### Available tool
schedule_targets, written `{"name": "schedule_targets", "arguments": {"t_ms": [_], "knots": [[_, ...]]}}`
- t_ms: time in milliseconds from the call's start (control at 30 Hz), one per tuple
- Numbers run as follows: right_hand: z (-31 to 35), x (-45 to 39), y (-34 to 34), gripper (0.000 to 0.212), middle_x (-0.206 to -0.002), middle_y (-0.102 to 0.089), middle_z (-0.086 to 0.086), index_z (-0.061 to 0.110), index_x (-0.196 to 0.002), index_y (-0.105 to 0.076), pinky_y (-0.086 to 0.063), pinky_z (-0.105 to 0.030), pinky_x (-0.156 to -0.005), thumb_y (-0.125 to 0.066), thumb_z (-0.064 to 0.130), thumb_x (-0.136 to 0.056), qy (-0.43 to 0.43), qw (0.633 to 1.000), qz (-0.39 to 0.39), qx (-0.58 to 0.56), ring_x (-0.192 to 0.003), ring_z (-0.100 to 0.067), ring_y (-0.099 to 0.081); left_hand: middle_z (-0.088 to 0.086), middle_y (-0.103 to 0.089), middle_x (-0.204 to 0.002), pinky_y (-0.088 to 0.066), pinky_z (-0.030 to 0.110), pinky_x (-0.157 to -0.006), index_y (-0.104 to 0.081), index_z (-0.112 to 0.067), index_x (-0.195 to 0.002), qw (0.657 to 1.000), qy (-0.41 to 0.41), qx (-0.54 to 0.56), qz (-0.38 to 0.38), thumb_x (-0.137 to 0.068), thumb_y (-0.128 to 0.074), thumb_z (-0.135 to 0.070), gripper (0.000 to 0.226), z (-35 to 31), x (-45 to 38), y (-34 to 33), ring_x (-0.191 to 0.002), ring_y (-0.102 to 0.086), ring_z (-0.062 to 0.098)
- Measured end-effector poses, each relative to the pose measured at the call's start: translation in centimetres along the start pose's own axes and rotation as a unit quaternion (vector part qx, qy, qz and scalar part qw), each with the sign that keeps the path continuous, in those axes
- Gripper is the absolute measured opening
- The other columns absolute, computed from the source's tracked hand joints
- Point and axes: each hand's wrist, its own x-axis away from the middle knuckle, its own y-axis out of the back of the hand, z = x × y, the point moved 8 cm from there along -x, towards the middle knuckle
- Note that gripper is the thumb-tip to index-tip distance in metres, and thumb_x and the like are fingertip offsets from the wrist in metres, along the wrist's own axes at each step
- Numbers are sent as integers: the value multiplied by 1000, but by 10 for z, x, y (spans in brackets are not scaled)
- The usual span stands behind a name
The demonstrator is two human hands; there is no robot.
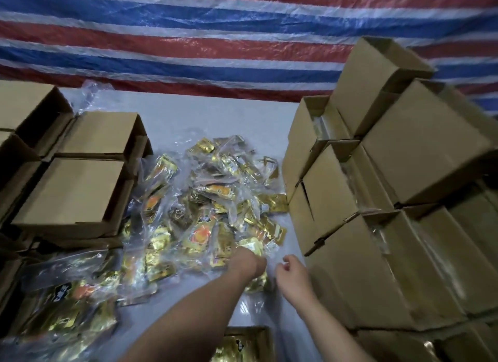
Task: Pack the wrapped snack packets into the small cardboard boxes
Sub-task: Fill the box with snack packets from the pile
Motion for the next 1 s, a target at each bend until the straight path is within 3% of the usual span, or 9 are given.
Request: {"name": "schedule_targets", "arguments": {"t_ms": [233,400,467,567,700,800,867,933,1000], "knots": [[-30,-9,2,40,-123,-62,-6,13,-137,-51,-36,-22,-78,-51,24,-99,-30,999,13,-1,-104,-19,-57,23,-35,-151,-43,40,-105,5,9,-151,997,70,-5,-16,-77,-71,-58,125,-3,-27,-42,-135,-43,34],[-33,-13,0,40,-121,-64,-7,11,-136,-52,-39,-23,-83,-52,23,-98,-30,999,15,2,-110,-21,-58,24,-29,-153,-45,40,-105,1,8,-150,999,34,17,-9,-86,-65,-33,101,-2,-26,-38,-135,-43,36],[-27,-18,2,38,-121,-64,-7,12,-132,-55,-42,-26,-87,-53,26,-97,-29,999,0,-23,-108,-21,-58,21,-49,-140,-50,38,-100,-25,5,-145,997,24,75,13,-84,-68,-37,85,-4,-15,-27,-124,-55,34],[-9,-28,6,36,-124,-63,-6,15,-119,-58,-44,-31,-90,-55,43,-96,-43,994,-13,-99,-101,-18,-56,14,-70,-102,-59,41,-82,-62,-10,-106,978,-53,200,37,-88,-62,-38,33,-11,13,-2,-89,-70,25],[13,-23,-6,66,-127,-62,-14,13,-128,-60,-47,-49,-100,-40,67,-95,-120,951,82,-272,-111,-30,-59,-21,-49,-91,-43,2,-53,-34,-35,-121,930,-131,338,57,-94,-58,-28,36,-13,64,52,-63,-55,-22],[50,4,-22,73,-125,-66,-21,16,-119,-72,-51,-52,-96,-43,74,-85,-86,872,202,-437,-113,-39,-64,-19,-53,-105,-43,14,-72,-42,-31,-137,913,-195,358,-5,-97,-51,-36,41,-13,99,101,-89,-55,-11],[87,27,-24,64,-122,-69,-16,23,-115,-75,-58,-45,-82,-45,71,-84,-26,834,248,-491,-110,-33,-68,-14,-60,-108,-45,24,-79,-52,-29,-129,919,-218,311,-104,-99,-46,-49,37,-8,118,130,-96,-58,1],[120,47,-24,63,-114,-73,-12,24,-113,-76,-60,-39,-68,-49,71,-80,15,823,262,-504,-98,-27,-72,-3,-64,-110,-45,29,-86,-59,-24,-120,915,-261,223,-213,-102,-37,-51,39,-9,141,153,-102,-58,12],[140,59,-25,58,-110,-74,-11,21,-114,-75,-60,-42,-73,-52,66,-84,43,827,257,-498,-97,-27,-73,-2,-62,-102,-40,29,-84,-63,-21,-113,895,-299,192,-270,-106,-27,-43,42,-11,163,164,-100,-51,11]]}}
